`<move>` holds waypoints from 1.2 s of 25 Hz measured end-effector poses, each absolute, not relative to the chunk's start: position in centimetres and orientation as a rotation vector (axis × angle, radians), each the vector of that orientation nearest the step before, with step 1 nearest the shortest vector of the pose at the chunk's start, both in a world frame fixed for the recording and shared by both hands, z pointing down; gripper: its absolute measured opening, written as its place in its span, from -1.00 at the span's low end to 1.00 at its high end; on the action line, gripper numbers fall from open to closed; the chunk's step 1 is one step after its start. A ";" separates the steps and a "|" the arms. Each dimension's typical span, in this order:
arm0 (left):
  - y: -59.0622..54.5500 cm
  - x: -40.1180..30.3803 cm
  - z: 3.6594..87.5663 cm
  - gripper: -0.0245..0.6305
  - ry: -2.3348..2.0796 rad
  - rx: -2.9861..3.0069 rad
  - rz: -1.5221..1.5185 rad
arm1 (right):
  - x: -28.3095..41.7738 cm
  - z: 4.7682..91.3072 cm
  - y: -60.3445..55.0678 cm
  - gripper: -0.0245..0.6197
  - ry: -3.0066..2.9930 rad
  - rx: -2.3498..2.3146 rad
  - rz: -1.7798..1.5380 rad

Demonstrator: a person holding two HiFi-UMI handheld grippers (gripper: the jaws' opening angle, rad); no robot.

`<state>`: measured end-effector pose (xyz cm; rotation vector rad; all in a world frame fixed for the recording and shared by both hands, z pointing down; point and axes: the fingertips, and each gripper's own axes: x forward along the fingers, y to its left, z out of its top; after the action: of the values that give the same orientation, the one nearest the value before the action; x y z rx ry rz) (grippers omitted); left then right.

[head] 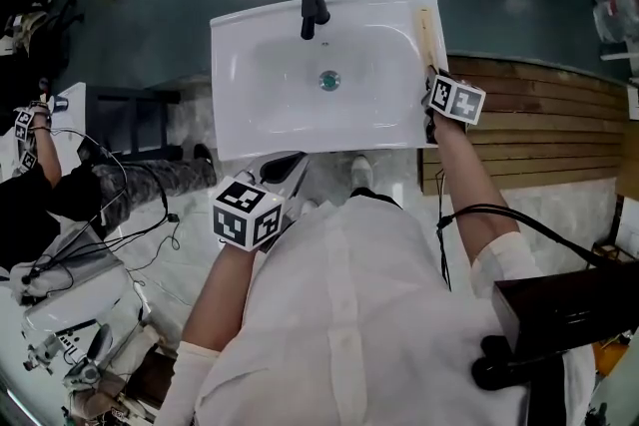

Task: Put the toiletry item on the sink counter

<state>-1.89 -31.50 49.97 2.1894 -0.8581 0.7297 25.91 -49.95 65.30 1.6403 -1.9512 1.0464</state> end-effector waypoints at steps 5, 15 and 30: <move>-32.0 -2.3 50.1 -0.91 -0.859 2.184 0.733 | 25.5 65.3 -50.6 -0.87 -1.958 1.647 1.031; -32.2 -2.6 49.6 -0.91 -0.843 2.185 0.737 | 24.8 64.9 -50.8 -0.61 -1.954 1.661 1.048; -30.9 -1.1 49.5 -0.91 -0.825 2.192 0.733 | 25.1 62.9 -48.9 -0.53 -2.003 1.589 0.947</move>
<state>-1.06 -30.93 49.48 2.1919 -0.8254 0.7333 25.15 -48.89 62.91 1.5894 -2.0033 0.9475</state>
